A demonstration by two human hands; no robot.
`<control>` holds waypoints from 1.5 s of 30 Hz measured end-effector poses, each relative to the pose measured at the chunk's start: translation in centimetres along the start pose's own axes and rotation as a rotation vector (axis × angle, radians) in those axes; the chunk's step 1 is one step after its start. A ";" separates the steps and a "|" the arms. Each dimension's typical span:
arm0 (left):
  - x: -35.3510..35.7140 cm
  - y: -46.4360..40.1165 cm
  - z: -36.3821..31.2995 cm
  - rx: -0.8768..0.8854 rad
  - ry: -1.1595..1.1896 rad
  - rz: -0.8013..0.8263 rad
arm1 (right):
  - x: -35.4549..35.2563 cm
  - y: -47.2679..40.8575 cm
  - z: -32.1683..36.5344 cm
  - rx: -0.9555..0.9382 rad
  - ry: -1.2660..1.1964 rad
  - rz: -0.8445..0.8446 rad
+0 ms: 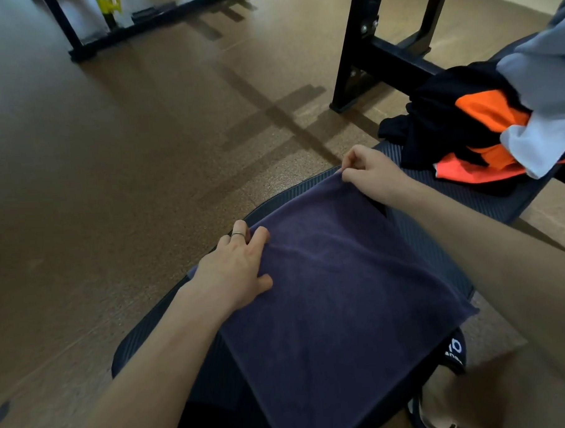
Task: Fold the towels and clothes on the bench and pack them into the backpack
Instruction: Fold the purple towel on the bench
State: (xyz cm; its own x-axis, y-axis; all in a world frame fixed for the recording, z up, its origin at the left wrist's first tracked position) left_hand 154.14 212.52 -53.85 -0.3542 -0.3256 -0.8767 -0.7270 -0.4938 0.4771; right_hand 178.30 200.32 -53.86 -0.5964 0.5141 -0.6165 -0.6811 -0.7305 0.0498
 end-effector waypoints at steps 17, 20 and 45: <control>0.1 -0.1 0.1 0.007 0.006 0.002 | 0.0 -0.3 -1.2 0.104 -0.384 0.037; 0.1 -0.1 0.2 0.008 0.009 -0.004 | -0.1 -0.5 -1.6 0.107 -0.401 0.015; -0.7 1.4 2.3 0.055 0.088 -0.093 | 1.7 6.4 6.6 -0.399 0.373 -0.210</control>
State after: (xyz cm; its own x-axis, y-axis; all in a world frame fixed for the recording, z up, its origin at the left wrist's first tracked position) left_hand 152.07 213.93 -52.69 -0.2327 -0.3513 -0.9069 -0.7861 -0.4811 0.3881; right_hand 170.10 199.50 -49.41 -0.2268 0.5263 -0.8195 -0.5130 -0.7798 -0.3588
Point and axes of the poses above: each hand's wrist, its own y-axis away from the middle knuckle, its own x-axis out of the palm, z = x × y, the point moved 6 cm from there along -y, towards the middle knuckle, and after that the axes turned 9 degrees about -x, right-handed, at the moved point
